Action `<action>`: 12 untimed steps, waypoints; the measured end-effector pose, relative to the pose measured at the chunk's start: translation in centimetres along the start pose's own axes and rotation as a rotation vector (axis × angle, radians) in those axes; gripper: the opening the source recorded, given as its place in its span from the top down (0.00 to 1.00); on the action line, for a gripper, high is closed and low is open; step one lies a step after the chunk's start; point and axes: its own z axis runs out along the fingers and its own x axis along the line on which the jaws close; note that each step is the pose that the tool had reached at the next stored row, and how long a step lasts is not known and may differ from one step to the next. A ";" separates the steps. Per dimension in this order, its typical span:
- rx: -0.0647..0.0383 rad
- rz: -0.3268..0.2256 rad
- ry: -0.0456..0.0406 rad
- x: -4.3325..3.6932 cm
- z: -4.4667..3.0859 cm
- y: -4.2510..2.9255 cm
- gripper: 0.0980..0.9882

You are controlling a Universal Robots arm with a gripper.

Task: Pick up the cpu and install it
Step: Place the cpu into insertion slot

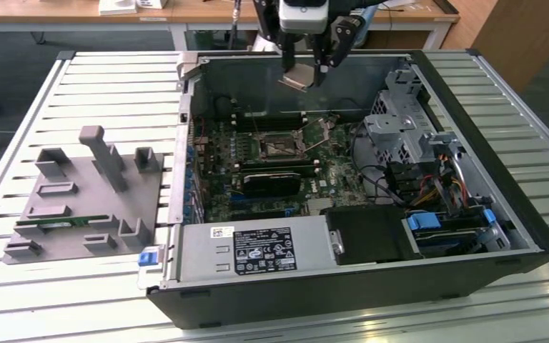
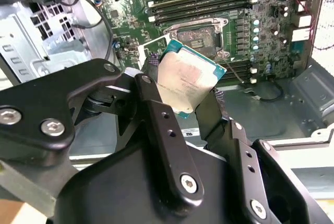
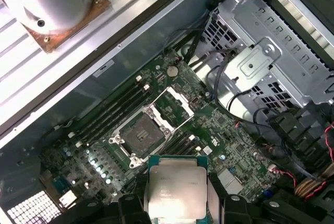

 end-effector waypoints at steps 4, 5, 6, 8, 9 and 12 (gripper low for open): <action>0.001 0.042 -0.0053 0.00 0.00 0.00 0.51; 0.001 0.050 -0.0064 0.00 0.00 0.00 0.51; 0.002 0.059 -0.0075 0.00 0.00 0.00 0.51; 0.002 0.076 -0.0097 0.00 0.00 0.01 0.51; 0.002 0.084 -0.0107 0.01 0.00 0.01 0.51; 0.003 0.110 -0.0140 0.01 0.00 0.01 0.51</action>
